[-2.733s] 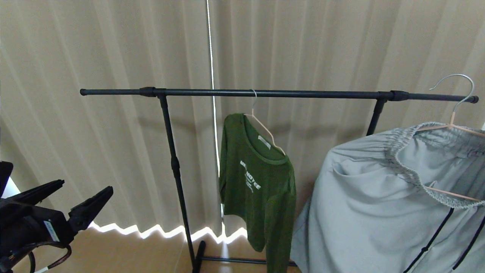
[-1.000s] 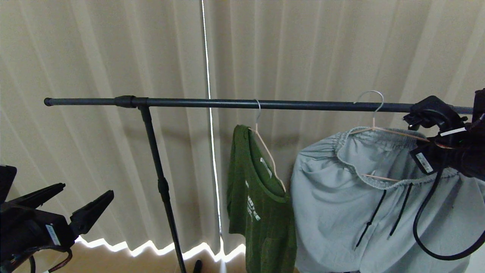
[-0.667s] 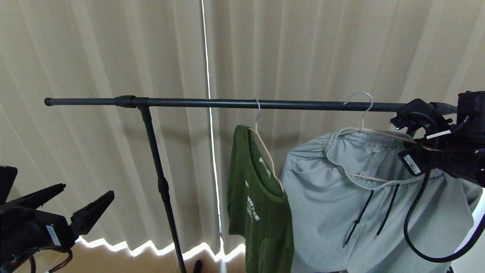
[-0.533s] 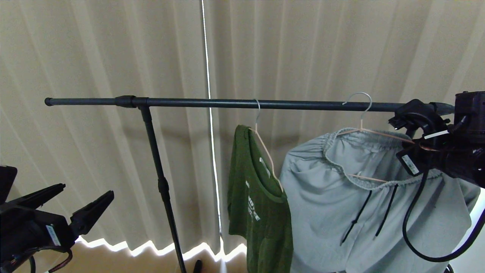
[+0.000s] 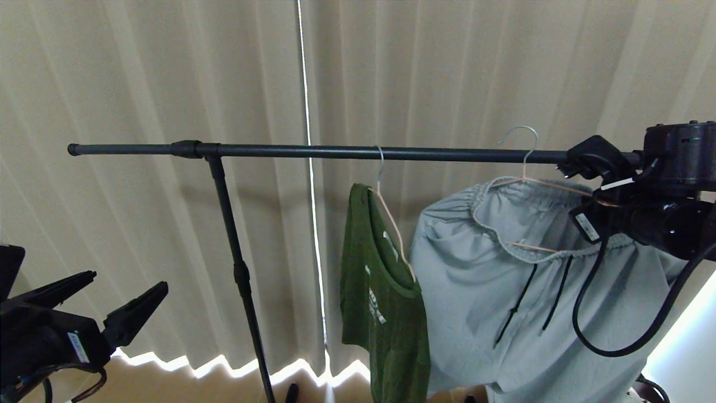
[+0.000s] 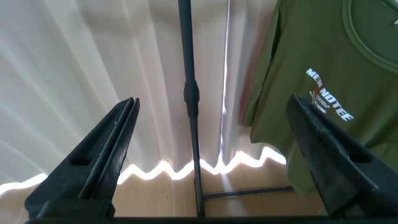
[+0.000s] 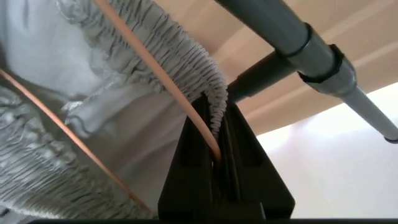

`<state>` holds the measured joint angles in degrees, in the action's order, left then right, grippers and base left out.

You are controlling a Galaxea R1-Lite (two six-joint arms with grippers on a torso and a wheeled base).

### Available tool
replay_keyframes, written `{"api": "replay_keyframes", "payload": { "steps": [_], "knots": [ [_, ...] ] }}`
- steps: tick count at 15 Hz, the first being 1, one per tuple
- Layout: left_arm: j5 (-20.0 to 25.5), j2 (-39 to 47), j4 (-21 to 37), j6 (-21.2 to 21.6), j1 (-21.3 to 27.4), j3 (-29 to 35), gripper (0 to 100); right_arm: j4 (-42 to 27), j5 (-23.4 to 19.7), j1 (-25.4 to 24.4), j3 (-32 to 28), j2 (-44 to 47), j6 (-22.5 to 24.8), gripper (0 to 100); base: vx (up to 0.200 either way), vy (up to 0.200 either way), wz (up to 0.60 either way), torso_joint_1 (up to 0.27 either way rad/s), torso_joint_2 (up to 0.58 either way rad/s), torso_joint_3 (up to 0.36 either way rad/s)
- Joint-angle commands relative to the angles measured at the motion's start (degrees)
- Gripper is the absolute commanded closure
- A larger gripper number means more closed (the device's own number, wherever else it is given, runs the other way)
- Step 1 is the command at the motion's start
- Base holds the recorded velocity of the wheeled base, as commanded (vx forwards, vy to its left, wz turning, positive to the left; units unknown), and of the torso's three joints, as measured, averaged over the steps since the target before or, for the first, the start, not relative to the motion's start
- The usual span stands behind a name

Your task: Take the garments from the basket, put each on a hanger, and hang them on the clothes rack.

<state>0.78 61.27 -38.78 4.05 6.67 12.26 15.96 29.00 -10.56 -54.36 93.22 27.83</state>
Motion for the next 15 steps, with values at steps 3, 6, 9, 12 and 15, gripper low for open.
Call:
{"api": "replay_keyframes", "payload": {
  "steps": [3, 6, 9, 12, 15],
  "knots": [
    [0.01, 0.08, 0.02, 0.0, 0.01, -0.05, 0, 0.13, 0.09, -3.77, 1.45, 2.49, -0.06, 100, 0.0, 0.0, 0.0, 0.0, 0.0, 0.0],
    [0.01, -0.01, 0.02, 0.0, 0.01, -0.13, 0, 0.13, -0.09, -6.14, 1.54, 2.93, -0.23, 100, 0.0, 0.0, 0.0, 0.0, 0.0, 0.0],
    [0.01, -0.01, 0.02, 0.0, 0.01, -0.13, 0, 0.13, 0.09, -7.72, 1.98, 2.67, -0.94, 100, 0.0, 0.0, 0.0, 0.0, 0.0, 0.0],
    [0.01, -0.1, 0.02, 0.0, 0.01, -0.13, 0, 0.04, 1.15, -7.72, 3.03, 2.4, -1.2, 0, 0.0, 0.0, 0.0, 0.0, 0.0, 0.0],
    [0.01, -0.1, 0.02, 0.0, 0.1, -0.13, 0, 0.83, 0.53, -7.81, 4.96, 2.05, -3.05, 0, 0.0, 0.0, 0.0, 0.0, 0.0, 0.0]
  ]
}}
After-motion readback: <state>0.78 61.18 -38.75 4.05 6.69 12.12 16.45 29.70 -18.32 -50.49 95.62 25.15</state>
